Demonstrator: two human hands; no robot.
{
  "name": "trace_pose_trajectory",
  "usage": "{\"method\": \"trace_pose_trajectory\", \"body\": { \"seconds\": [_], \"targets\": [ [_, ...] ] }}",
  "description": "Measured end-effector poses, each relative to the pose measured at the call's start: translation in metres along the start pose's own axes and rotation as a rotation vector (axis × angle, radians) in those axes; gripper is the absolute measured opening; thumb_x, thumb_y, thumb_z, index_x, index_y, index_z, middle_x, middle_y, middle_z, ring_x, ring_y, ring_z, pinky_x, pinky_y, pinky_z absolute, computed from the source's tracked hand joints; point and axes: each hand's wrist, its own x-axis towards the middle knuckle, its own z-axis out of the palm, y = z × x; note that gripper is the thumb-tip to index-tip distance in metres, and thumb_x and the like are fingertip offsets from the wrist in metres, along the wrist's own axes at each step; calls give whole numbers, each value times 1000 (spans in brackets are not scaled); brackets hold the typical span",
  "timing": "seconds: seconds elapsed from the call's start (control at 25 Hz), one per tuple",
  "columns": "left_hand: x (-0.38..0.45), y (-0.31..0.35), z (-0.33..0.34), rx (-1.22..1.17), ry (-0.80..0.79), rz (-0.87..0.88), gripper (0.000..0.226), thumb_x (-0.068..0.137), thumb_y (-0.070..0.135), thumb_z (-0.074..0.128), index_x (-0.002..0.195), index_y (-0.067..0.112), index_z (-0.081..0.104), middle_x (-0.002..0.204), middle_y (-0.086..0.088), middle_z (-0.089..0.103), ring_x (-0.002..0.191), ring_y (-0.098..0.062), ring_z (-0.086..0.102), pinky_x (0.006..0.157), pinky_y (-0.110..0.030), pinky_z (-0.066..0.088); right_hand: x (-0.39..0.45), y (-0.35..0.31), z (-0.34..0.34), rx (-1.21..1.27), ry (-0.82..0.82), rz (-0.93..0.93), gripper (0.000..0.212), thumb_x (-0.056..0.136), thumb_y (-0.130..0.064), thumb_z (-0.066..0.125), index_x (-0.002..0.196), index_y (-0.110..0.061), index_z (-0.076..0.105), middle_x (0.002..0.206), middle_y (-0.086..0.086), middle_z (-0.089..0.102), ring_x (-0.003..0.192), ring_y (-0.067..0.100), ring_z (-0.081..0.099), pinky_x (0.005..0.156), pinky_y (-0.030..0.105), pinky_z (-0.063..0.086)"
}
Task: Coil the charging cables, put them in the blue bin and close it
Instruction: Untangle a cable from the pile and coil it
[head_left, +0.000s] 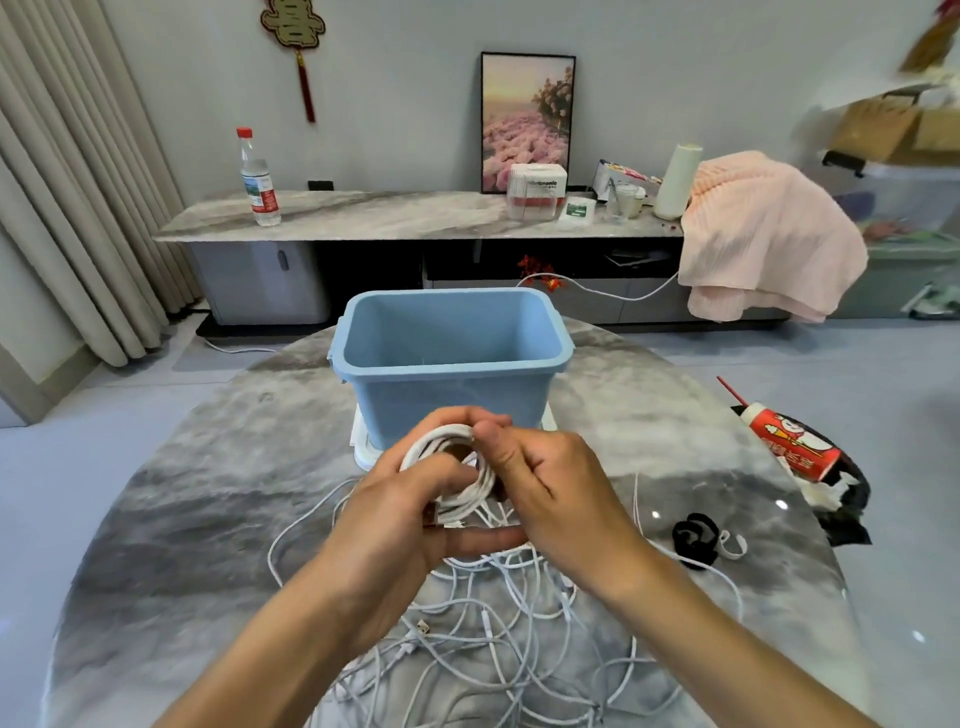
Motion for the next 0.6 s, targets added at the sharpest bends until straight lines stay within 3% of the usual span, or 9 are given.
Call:
{"method": "trace_pose_trajectory", "body": {
  "seconds": [0.08, 0.2, 0.32, 0.44, 0.52, 0.6],
  "targets": [
    [3, -6, 5, 4, 36, -5, 37, 86, -11, 38, 106, 7, 64, 110, -14, 71, 93, -36, 68, 77, -50, 60, 3, 8, -7, -423, 16, -103, 61, 97, -62, 25, 80, -28, 73, 63, 1, 67, 64, 24, 63, 57, 33, 41],
    [8, -8, 5, 7, 78, -4, 40, 83, -12, 36, 102, 9, 65, 95, -20, 69, 75, -32, 68, 67, -36, 61, 8, 3, -17, -659, -10, -83, 72, 93, -71, 24, 62, -21, 66, 51, 5, 57, 57, 28, 55, 57, 32, 29],
    [8, -12, 2, -11, 61, -45, 39, 79, -11, 41, 100, 10, 66, 87, -19, 65, 69, -30, 67, 65, -35, 60, 9, 4, -26, -697, -62, 55, 78, 82, -84, 22, 51, -15, 44, 52, 1, 50, 57, 26, 51, 55, 33, 32],
    [9, -14, 0, -84, 11, -85, 45, 59, -5, 49, 96, 13, 68, 84, -18, 62, 71, -26, 64, 68, -40, 61, 6, 2, -26, -705, -90, 61, 76, 85, -81, 24, 53, -15, 46, 55, 2, 51, 62, 28, 56, 55, 33, 33],
    [9, -14, 1, -87, -6, -106, 52, 53, -5, 47, 97, 15, 66, 81, -16, 58, 63, -24, 58, 51, -34, 55, 3, 0, -23, -718, -105, 71, 74, 89, -76, 21, 55, -14, 43, 59, 5, 55, 66, 31, 59, 56, 34, 32],
    [7, -14, 3, -88, 1, -130, 54, 48, -7, 46, 95, 15, 63, 75, -13, 52, 53, -19, 47, 36, -24, 34, -4, -5, -16, -729, -125, 29, 68, 93, -70, 18, 59, -17, 43, 69, 8, 65, 72, 33, 62, 58, 35, 33]
  ]
}}
